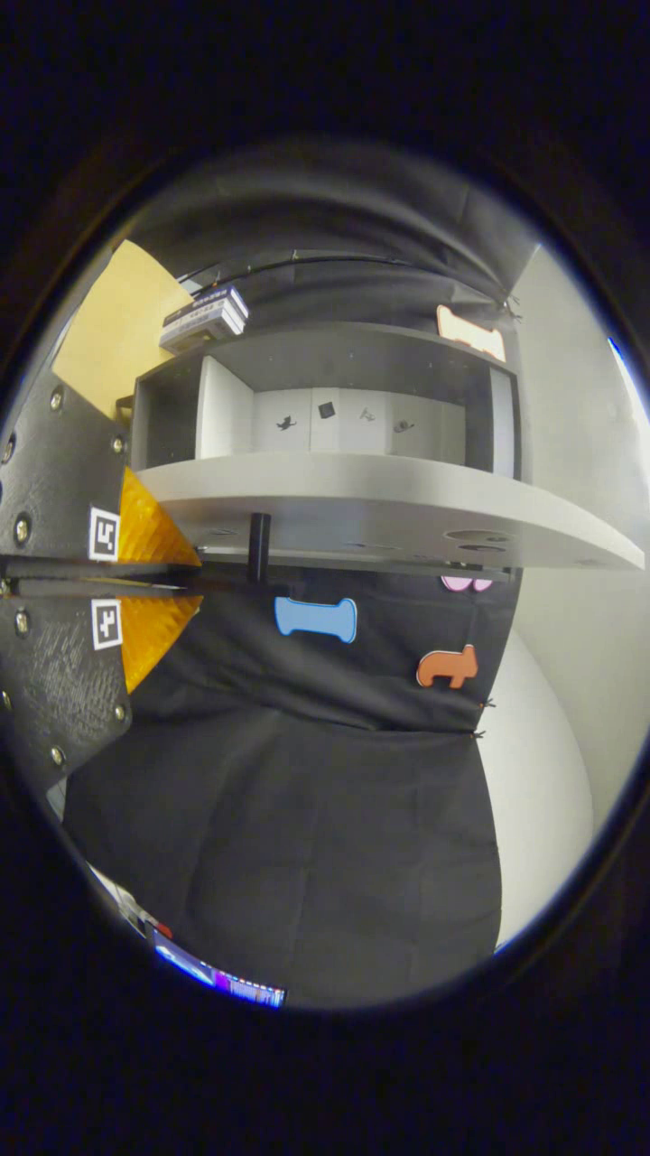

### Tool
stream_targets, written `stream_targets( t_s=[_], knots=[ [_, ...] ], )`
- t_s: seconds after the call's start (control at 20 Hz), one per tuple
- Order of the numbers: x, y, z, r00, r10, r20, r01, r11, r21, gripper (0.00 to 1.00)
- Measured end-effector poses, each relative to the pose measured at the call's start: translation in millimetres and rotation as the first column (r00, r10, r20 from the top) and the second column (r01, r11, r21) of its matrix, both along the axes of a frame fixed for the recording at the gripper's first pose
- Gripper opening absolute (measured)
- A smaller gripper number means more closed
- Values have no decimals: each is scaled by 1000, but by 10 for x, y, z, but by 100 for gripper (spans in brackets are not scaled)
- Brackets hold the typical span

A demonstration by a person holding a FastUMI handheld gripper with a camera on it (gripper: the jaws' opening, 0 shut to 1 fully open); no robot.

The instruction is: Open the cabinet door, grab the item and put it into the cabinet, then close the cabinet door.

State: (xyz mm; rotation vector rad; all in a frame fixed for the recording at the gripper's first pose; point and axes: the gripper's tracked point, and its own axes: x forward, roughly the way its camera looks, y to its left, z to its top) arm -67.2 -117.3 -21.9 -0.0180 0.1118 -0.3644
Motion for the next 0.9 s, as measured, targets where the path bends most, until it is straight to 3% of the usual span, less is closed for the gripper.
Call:
stream_targets(
  t_s=[0.6, 0.9],
  knots=[
    [-607, -387, -25, 984, -174, 27, 175, 984, -15, 2],
    [-615, -205, -71, 989, -149, 23, 149, 989, -2, 2]
  ],
)
